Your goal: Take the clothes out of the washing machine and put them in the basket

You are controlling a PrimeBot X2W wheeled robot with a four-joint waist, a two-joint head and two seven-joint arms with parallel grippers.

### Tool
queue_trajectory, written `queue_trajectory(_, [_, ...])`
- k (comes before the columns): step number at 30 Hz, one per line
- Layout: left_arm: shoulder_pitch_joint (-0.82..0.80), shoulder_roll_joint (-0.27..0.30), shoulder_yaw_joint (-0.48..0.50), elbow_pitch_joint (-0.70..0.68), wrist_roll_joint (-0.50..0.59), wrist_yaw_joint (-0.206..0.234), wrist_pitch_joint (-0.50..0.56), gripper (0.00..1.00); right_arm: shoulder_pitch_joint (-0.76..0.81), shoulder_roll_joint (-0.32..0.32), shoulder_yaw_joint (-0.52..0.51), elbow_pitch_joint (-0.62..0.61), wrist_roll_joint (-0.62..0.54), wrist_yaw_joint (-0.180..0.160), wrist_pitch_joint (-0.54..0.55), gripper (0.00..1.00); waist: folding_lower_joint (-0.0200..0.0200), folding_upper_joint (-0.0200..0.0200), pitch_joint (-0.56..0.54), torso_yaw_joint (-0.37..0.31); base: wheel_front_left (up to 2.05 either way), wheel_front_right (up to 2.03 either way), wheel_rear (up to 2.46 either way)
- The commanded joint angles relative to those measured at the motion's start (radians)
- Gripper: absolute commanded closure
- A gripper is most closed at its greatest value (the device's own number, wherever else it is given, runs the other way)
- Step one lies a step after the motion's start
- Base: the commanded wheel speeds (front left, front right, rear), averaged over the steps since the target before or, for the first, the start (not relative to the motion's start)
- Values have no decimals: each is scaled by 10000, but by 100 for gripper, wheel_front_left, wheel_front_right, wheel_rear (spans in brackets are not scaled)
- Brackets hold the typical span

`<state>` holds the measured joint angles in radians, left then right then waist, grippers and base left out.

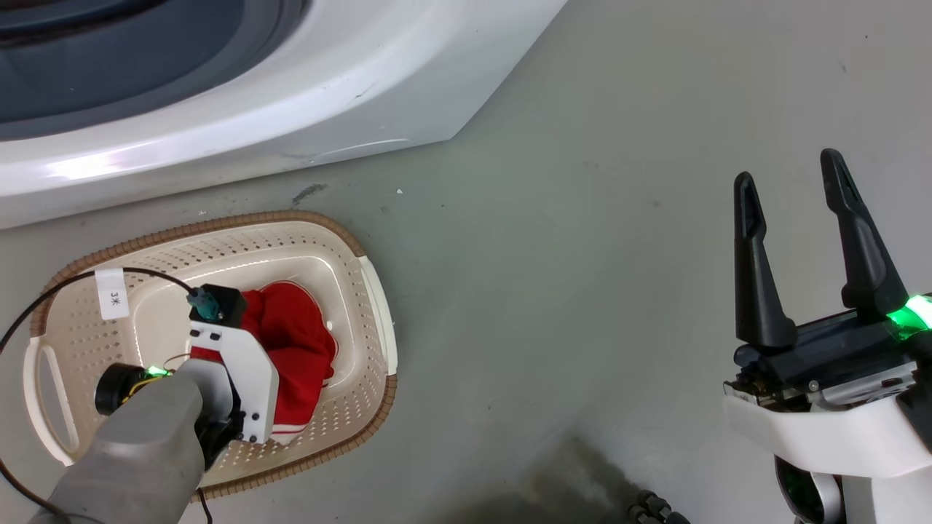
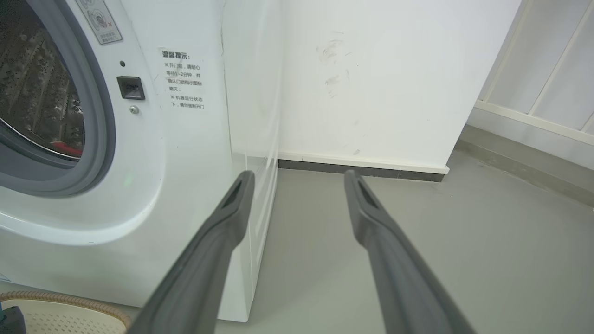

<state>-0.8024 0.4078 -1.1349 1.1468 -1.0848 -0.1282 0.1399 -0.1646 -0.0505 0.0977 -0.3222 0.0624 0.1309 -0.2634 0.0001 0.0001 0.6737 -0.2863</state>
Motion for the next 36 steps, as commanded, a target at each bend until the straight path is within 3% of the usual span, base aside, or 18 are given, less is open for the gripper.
queue_trajectory(1, [-203,-48,-103,207,111,-11,-214,100,-177,5,-29,-62,44,-3,-21,0,-1,-1,111,-15,0,0,0])
queue_trajectory(4, [-313,-160,-165,411,164,-8,-434,100,-217,5,-63,-50,44,-3,-21,0,-1,-1,150,5,0,0,0])
queue_trajectory(5, [-339,-190,-179,492,175,-7,-543,27,-231,5,-43,-32,29,-3,-21,0,-1,-1,129,12,0,0,0])
queue_trajectory(6, [-346,-224,-166,571,153,-7,-712,0,-224,5,-19,-9,-1,-3,-21,0,-1,-1,83,15,0,0,0])
queue_trajectory(13, [74,-419,-445,563,264,-9,-1646,0,72,5,72,174,-119,-3,-20,0,-1,-1,-771,149,0,0,0])
queue_trajectory(22, [715,-722,-762,640,712,-7,-3581,0,683,4,280,483,-233,-3,-20,0,-1,-1,-2401,521,0,0,0])
queue_trajectory(26, [905,-875,-714,561,889,177,-3944,0,883,2,314,570,-269,-3,-20,0,-1,-1,-2918,634,0,0,0])
queue_trajectory(29, [826,-764,-341,-46,1206,667,-4057,0,1143,2,305,643,-312,-3,-20,0,-1,-1,-3377,732,0,0,0])
queue_trajectory(36, [1977,216,2065,-3623,3205,2461,-4052,0,1667,4,283,743,-420,-3,-20,0,-1,-1,-4238,992,0,0,0])
